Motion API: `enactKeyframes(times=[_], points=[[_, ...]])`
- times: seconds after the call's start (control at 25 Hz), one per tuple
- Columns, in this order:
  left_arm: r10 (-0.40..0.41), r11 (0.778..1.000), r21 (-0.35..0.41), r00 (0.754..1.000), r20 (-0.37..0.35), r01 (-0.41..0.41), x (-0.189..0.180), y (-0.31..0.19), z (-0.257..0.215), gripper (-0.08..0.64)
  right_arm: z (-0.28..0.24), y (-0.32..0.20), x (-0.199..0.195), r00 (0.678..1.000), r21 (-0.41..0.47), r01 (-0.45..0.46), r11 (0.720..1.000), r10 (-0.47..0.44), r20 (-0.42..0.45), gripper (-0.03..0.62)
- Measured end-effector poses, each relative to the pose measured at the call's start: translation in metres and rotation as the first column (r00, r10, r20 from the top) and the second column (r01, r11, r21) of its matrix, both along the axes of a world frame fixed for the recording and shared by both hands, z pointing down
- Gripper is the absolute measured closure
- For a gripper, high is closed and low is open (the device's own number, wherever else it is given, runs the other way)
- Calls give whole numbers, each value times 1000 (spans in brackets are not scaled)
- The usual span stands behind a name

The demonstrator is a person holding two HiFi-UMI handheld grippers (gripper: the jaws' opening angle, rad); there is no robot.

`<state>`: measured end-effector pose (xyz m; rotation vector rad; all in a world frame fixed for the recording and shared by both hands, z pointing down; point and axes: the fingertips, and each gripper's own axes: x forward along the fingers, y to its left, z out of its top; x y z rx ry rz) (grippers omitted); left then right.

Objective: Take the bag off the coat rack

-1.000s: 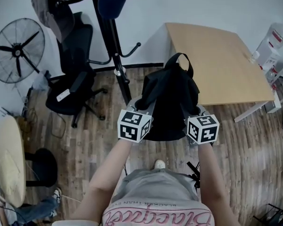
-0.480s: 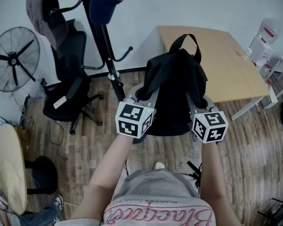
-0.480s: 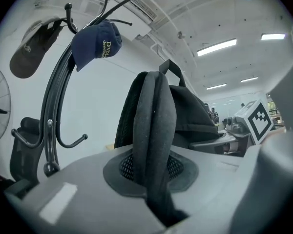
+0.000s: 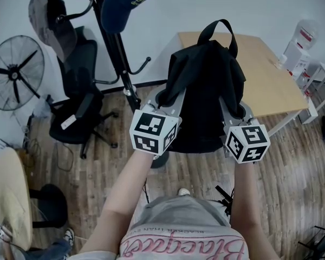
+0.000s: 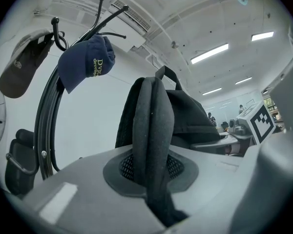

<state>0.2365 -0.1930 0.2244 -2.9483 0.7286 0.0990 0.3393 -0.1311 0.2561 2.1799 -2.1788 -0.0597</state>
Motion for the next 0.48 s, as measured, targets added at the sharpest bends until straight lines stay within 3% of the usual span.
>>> enactKeyframes(times=[0.48], points=[[16,999,31,998,-56,-15,3,2,-34,500,-37,2,3,999,63,-17,998,20,-45,557]])
